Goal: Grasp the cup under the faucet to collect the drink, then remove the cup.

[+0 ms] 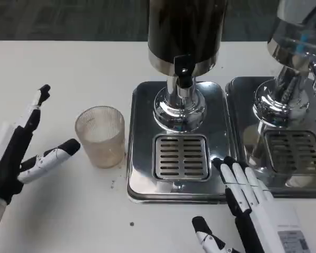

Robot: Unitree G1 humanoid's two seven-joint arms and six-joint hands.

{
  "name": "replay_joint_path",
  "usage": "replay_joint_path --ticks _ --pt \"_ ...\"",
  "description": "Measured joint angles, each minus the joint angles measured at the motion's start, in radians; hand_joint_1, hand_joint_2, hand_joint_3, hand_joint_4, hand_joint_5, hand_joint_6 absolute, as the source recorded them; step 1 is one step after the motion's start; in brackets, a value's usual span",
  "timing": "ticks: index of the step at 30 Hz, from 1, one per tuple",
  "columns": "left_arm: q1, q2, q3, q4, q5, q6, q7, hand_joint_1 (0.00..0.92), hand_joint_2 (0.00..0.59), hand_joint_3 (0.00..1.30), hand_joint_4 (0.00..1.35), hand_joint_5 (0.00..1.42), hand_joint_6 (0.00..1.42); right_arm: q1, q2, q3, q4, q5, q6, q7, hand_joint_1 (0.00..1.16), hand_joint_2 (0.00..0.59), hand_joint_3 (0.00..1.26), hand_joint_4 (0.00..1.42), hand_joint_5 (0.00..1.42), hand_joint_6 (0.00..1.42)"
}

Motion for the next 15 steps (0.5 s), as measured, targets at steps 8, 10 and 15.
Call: replay_joint_path --ticks 8,10,15 --pt "-0.03 0.001 -0.035 0.043 0.006 0.014 0.017 0.106 0.0 0.0 0.0 0.04 0.07 -0.014 -0.001 0.009 0.005 0.006 -0.001 0.0 0.18 0.389 0.06 0.0 0.0 0.11" --pt "-0.034 0.001 -0.046 0.049 0.006 0.024 0.018 0.107 0.0 0.0 0.0 0.04 0.07 -0.018 0.0 0.012 0.006 0.007 -0.001 0.0 0.18 0.39 0.06 0.0 0.0 0.11" --pt "-0.038 0.004 -0.063 0.064 0.009 0.035 0.019 0.109 0.0 0.0 0.0 0.04 0.07 -0.025 0.0 0.012 0.016 0.021 -0.005 -0.006 0.2 0.384 0.07 0.0 0.0 0.11"
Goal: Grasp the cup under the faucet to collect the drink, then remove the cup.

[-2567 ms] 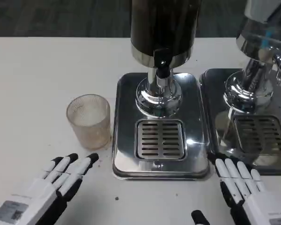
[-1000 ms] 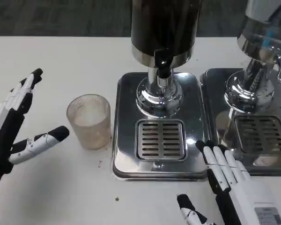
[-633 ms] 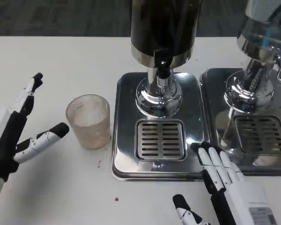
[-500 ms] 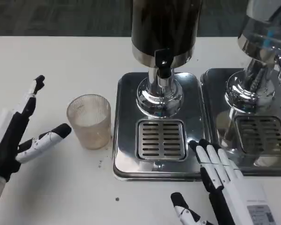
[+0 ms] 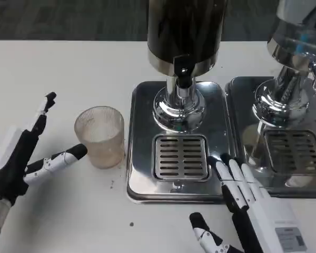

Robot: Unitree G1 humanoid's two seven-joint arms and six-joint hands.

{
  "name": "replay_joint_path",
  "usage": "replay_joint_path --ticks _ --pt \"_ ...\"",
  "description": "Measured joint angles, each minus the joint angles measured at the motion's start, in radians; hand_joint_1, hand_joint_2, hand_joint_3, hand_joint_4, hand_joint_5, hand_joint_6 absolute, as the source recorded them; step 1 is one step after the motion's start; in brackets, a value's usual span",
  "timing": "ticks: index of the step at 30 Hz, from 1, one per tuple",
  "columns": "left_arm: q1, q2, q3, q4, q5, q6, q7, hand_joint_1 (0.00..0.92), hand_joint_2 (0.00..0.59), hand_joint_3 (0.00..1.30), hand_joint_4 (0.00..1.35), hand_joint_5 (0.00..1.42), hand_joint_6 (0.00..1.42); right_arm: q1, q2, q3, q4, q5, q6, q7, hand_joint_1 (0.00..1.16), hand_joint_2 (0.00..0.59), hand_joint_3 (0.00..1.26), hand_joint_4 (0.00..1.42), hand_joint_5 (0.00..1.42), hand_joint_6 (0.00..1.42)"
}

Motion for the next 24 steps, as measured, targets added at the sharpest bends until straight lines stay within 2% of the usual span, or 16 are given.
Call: replay_joint_path --ticks 4,8,12,24 --pt "-0.001 0.002 -0.018 0.002 0.001 0.008 0.007 0.111 0.0 0.0 0.0 0.04 0.07 0.0 -0.011 -0.003 0.013 0.02 -0.012 -0.001 0.2 0.384 0.07 0.0 0.0 0.11" --pt "-0.001 -0.001 -0.036 -0.007 0.018 0.011 0.028 0.112 0.0 0.0 0.0 0.04 0.07 0.006 -0.053 -0.028 0.017 0.059 -0.06 -0.002 0.2 0.384 0.08 0.0 0.0 0.11" --pt "-0.001 -0.001 -0.059 -0.009 0.026 0.011 0.027 0.113 0.0 0.0 0.0 0.05 0.07 0.007 -0.079 -0.051 0.017 0.087 -0.074 -0.001 0.2 0.384 0.08 0.0 0.0 0.12" --pt "-0.04 -0.001 -0.075 0.001 0.029 0.047 -0.075 0.121 0.0 0.0 0.0 0.05 0.07 0.006 -0.086 -0.066 0.019 0.116 -0.102 0.007 0.21 0.384 0.1 0.0 0.0 0.14"
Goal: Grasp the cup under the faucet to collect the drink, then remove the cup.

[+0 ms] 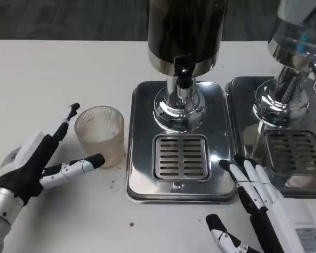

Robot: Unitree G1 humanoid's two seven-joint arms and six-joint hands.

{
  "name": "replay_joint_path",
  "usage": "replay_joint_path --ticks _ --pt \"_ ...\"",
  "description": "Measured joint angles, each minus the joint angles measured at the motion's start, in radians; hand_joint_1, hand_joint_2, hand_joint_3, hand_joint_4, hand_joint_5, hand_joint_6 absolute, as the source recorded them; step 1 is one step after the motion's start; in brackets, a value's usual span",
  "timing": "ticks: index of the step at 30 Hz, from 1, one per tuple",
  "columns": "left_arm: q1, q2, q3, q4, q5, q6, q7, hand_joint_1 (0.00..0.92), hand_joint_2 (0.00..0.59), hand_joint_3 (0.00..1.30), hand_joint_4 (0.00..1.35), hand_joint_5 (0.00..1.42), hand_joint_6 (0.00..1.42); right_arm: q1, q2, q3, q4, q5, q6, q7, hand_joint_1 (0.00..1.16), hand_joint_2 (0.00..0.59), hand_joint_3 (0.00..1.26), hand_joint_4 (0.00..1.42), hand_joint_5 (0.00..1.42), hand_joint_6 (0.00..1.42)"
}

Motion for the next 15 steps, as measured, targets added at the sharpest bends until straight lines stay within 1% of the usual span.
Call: replay_joint_path --ticks 9,15 --pt "-0.035 -0.012 0.003 0.012 -0.036 0.051 -0.08 0.111 0.0 0.0 0.0 0.06 0.08 0.012 0.01 -0.001 0.002 0.0 -0.002 0.0 0.21 0.384 0.1 0.0 0.0 0.14" --pt "-0.053 -0.035 0.003 0.012 -0.037 0.096 -0.106 0.11 0.0 0.0 0.0 0.07 0.09 0.021 0.016 -0.004 0.002 0.0 -0.002 0.0 0.21 0.384 0.1 0.0 0.0 0.15"
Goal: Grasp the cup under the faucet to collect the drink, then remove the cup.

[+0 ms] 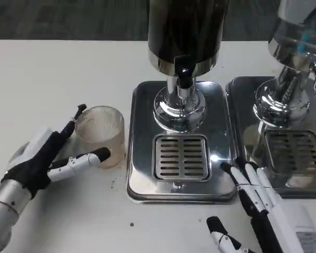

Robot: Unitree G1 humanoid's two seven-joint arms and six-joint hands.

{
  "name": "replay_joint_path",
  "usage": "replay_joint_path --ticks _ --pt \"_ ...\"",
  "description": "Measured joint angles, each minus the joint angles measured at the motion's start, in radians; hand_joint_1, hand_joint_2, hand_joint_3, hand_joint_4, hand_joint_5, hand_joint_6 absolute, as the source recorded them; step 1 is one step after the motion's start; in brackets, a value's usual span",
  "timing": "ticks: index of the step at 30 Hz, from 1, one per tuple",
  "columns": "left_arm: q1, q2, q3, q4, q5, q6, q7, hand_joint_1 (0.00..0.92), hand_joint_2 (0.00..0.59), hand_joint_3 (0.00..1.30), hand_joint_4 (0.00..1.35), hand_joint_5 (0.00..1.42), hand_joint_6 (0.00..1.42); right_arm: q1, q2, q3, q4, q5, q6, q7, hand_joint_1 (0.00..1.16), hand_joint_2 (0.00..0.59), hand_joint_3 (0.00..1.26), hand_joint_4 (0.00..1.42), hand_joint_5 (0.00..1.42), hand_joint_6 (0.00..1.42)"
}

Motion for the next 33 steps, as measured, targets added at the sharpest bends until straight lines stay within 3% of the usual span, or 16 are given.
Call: replay_joint_path --ticks 21,33 --pt "-0.026 -0.037 -0.043 -0.022 0.014 0.097 0.048 0.113 0.002 0.0 0.0 0.11 0.1 0.007 0.02 -0.008 0.0 -0.001 0.0 0.0 0.23 0.378 0.11 0.0 0.0 0.16" --pt "-0.026 -0.073 -0.071 -0.036 0.043 0.135 0.161 0.146 0.011 0.0 0.09 0.26 0.22 -0.003 0.022 -0.01 0.016 0.011 -0.009 0.0 0.23 0.378 0.12 0.0 0.0 0.16"
